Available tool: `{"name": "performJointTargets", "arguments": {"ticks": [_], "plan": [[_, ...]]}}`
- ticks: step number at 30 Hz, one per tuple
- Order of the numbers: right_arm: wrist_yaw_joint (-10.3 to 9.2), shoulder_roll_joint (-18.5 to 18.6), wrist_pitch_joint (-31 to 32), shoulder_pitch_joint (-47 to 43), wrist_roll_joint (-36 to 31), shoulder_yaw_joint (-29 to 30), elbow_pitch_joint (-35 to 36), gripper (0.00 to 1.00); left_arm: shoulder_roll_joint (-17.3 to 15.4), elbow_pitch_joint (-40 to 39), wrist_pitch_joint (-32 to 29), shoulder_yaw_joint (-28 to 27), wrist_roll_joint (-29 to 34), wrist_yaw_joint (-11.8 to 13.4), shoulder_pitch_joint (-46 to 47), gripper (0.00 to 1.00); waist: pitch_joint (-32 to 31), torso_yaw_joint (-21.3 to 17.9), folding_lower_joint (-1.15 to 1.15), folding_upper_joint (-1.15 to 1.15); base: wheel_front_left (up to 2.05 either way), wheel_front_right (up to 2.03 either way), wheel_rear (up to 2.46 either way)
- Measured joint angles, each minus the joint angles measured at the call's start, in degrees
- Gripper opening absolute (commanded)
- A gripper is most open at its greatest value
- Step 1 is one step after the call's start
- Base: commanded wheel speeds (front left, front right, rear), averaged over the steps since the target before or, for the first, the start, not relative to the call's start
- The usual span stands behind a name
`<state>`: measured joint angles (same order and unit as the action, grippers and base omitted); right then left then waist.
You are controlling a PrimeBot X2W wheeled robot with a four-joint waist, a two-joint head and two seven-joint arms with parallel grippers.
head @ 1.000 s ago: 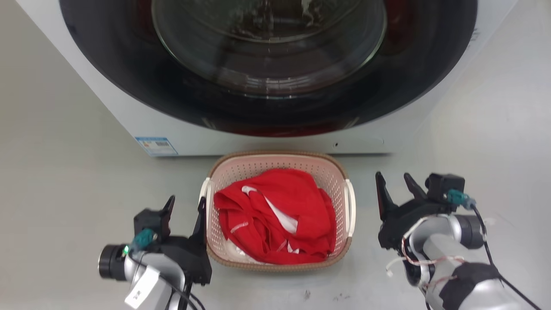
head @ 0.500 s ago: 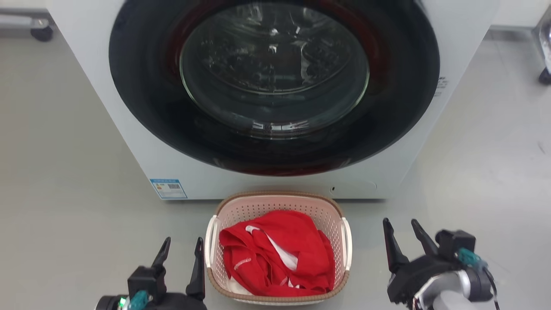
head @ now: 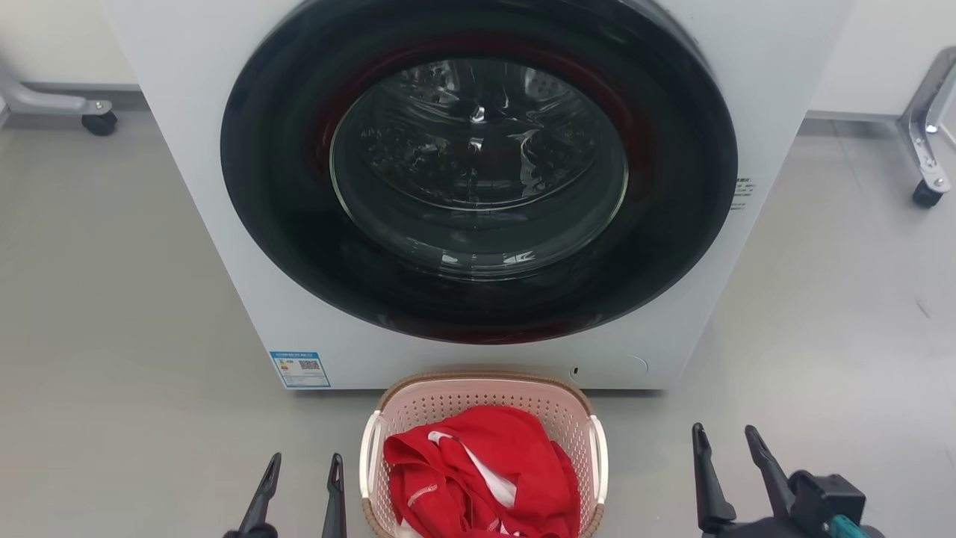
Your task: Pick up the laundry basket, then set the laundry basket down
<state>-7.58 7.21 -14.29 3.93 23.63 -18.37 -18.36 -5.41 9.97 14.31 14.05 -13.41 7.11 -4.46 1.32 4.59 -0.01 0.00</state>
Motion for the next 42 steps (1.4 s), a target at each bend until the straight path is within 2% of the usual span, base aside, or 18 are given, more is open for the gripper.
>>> {"name": "performJointTargets", "arguments": {"ticks": [7,15,32,42], "plan": [[0.0,-1.4,0.0,-5.8,-5.9,4.5,7.2,1.0,0.0,-4.4,0.0,-0.9,2.0,0.0,-4.1,1.0,-1.1,-0.2,0.0,0.0,0.0,0.0,0.0],[0.0,-2.9,0.0,-8.5,-9.6,7.3,12.2,1.0,0.2,-6.5,0.0,-1.3,2.5,0.0,-4.8,1.0,-0.9,-0.3,0.01,0.0,0.0,0.0,0.0],[0.0,-3.9,0.0,-9.6,-13.3,8.9,17.7,1.0,0.7,-8.8,0.0,-2.1,3.0,0.0,-5.5,1.0,-0.3,-0.5,0.01,0.0,0.0,0.0,0.0],[0.0,-4.2,-0.2,-10.5,-13.9,9.2,18.5,1.0,1.1,-9.7,0.0,-2.5,3.5,0.0,-5.5,1.0,0.0,-0.5,0.01,0.01,0.0,0.0,0.0]]}}
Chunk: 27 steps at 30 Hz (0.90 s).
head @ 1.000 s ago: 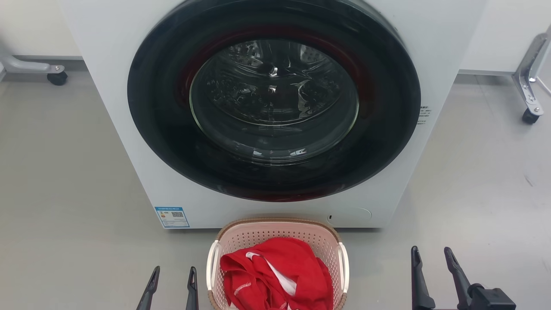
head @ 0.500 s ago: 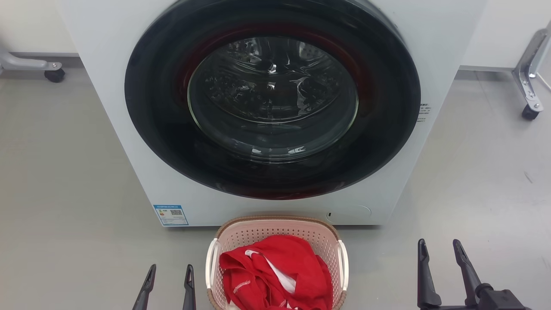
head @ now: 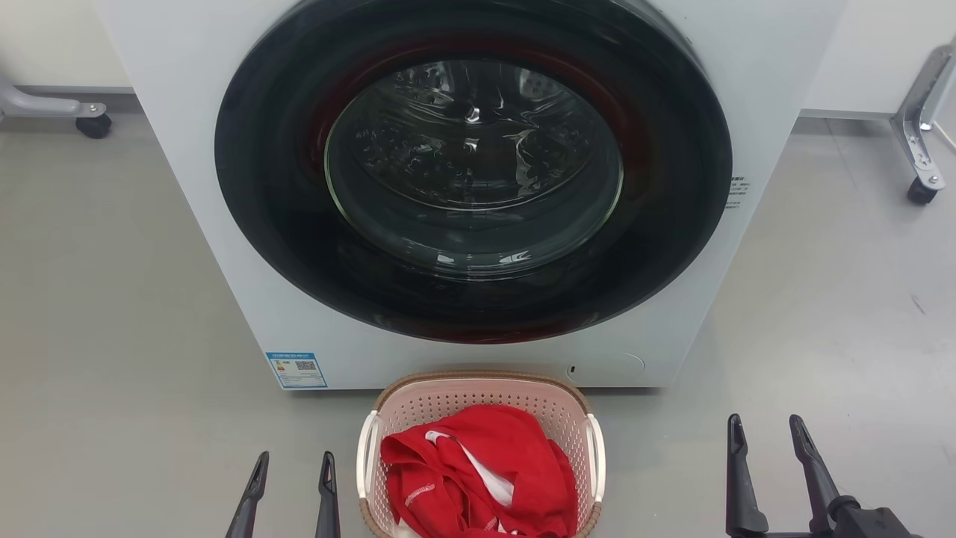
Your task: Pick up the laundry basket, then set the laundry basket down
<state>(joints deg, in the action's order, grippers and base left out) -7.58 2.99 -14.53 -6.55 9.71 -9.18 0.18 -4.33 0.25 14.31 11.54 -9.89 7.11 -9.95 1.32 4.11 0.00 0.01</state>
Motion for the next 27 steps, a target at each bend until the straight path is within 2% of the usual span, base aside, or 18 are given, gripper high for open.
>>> {"name": "performJointTargets", "arguments": {"ticks": [17,18,27], "plan": [[0.0,-0.2,0.0,0.0,-0.7,0.5,0.4,1.0,0.3,-0.7,0.0,-0.5,0.6,0.0,0.0,1.0,-0.1,0.1,0.0,0.0,0.0,0.0,0.0],[0.0,-0.3,0.0,0.0,-0.7,0.5,0.4,0.0,0.3,-1.0,0.0,-0.6,0.6,0.0,0.0,0.0,-0.1,0.1,0.0,0.0,0.0,0.0,0.0],[0.25,-0.4,0.4,-0.4,0.5,0.4,-3.5,0.0,0.5,2.8,-0.5,-0.3,-0.8,-0.4,-0.1,0.0,-0.1,0.0,0.0,0.0,0.0,0.0,0.0]]}}
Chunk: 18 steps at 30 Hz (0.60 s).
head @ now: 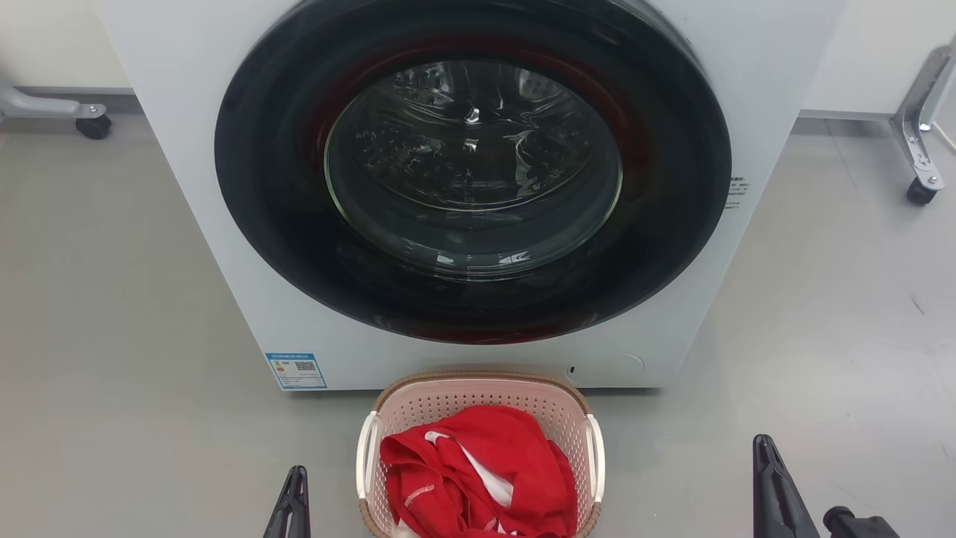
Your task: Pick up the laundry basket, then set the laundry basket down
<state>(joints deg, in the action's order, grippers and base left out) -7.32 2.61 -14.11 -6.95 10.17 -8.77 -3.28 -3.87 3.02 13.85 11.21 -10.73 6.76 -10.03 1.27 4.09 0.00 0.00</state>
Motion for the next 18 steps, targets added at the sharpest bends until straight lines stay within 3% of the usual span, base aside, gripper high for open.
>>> {"name": "performJointTargets", "arguments": {"ticks": [18], "plan": [[2.71,-0.1,4.1,0.8,15.9,3.1,-2.5,0.0,0.2,2.3,-3.9,-3.4,-15.3,-2.8,1.7,0.0,-0.2,-0.9,0.0,0.0,0.0,0.0,0.0]]}}
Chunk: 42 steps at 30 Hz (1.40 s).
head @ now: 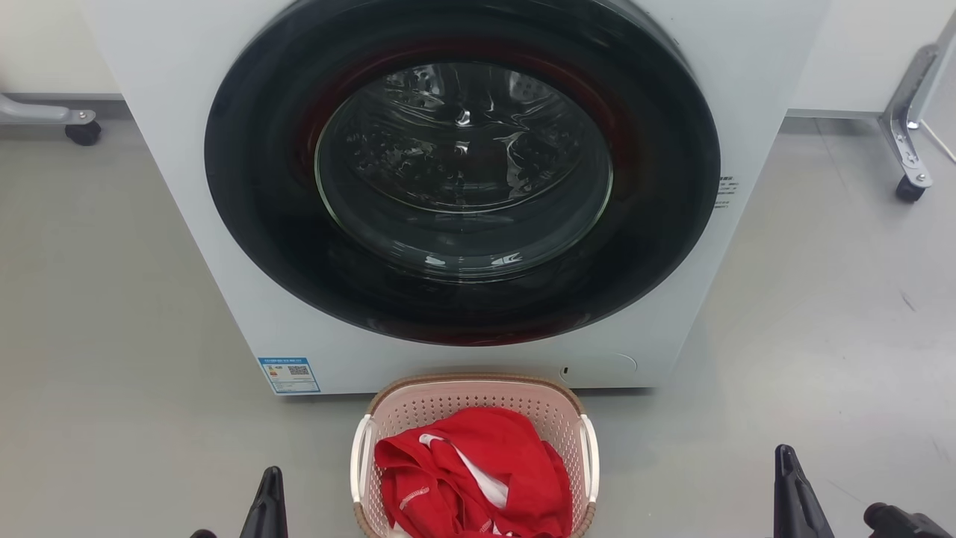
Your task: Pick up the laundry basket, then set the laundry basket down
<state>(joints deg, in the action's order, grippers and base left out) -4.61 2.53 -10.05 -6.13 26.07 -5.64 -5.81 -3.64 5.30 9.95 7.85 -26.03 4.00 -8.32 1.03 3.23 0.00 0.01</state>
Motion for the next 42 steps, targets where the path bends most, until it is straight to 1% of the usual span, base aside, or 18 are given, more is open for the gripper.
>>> {"name": "performJointTargets", "arguments": {"ticks": [11,12,14,19,21,22,34,42], "plan": [[1.58,0.0,2.8,1.8,9.5,2.0,-1.6,0.0,0.1,1.8,-2.7,-1.9,-9.9,-1.1,1.4,0.0,-0.1,-0.5,0.0,0.0,0.0,0.0,0.0],[1.6,0.0,2.9,2.1,10.5,2.2,-1.7,0.0,0.1,1.9,-2.9,-2.0,-10.5,-1.6,1.6,0.0,-0.2,-0.5,0.0,0.0,0.0,0.0,0.0],[2.11,0.0,3.4,2.2,12.0,2.5,-1.9,0.0,0.1,2.1,-3.4,-2.3,-12.4,-1.6,2.2,0.0,-0.2,-0.6,0.0,0.0,0.0,0.0,0.0],[2.68,-0.1,4.5,2.7,16.3,3.5,-2.6,0.0,0.2,3.1,-4.4,-3.4,-16.7,-2.6,2.6,0.0,-0.2,-0.8,0.0,0.0,0.0,0.0,0.0],[2.75,-0.1,4.8,3.1,17.4,3.6,-2.8,0.0,0.2,3.3,-4.8,-3.6,-17.4,-2.6,2.8,0.0,-0.3,-0.8,0.0,0.0,0.0,0.0,0.0],[3.14,-0.1,5.0,3.4,18.1,3.8,-2.9,0.0,0.2,3.4,-4.9,-3.7,-18.0,-2.9,3.2,0.0,-0.3,-0.9,0.0,-0.01,0.0,0.0,0.0],[4.7,-0.1,7.5,4.7,28.4,5.8,-4.7,0.0,0.3,5.2,-7.5,-5.6,-28.3,-4.6,4.8,0.0,-0.4,-1.4,0.0,0.0,0.0,0.0,0.0],[6.16,-0.1,9.1,5.9,35.2,7.2,-5.9,0.0,0.5,6.3,-9.1,-7.1,-35.2,-5.6,6.8,0.0,-0.5,-1.7,0.0,-0.01,0.0,0.0,0.0]]}}
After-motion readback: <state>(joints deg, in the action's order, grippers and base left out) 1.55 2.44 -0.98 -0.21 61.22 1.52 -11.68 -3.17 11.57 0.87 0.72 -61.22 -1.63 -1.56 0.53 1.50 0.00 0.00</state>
